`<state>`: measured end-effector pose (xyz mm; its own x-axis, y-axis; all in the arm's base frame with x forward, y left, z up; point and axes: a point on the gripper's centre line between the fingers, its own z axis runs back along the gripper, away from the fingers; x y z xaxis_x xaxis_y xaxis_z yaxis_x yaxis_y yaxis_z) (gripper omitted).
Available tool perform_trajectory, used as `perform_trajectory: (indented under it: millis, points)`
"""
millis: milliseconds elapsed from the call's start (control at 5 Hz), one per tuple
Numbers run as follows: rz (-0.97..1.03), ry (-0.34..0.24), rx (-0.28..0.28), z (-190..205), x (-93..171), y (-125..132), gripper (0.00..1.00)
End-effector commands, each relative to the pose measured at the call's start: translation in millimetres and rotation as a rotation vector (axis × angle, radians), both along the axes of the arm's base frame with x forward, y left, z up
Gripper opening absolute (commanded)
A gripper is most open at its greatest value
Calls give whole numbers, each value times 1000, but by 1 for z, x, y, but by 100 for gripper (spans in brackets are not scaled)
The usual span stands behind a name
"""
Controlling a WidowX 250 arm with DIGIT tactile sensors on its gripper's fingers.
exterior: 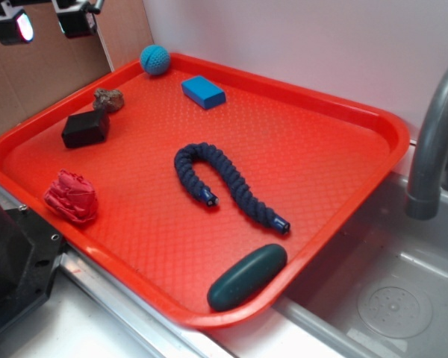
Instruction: Grab the rock.
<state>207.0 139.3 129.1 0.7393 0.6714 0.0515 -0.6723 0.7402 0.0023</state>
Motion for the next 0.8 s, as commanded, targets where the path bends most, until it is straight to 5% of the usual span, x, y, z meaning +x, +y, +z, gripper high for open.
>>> perform_trajectory:
  millis: [0,400,600]
  points:
    - [5,-45,33,15,-7,11,100]
    - [104,-185,118,-43,13,8,100]
    - [144,-181,120,-70,20,14,100]
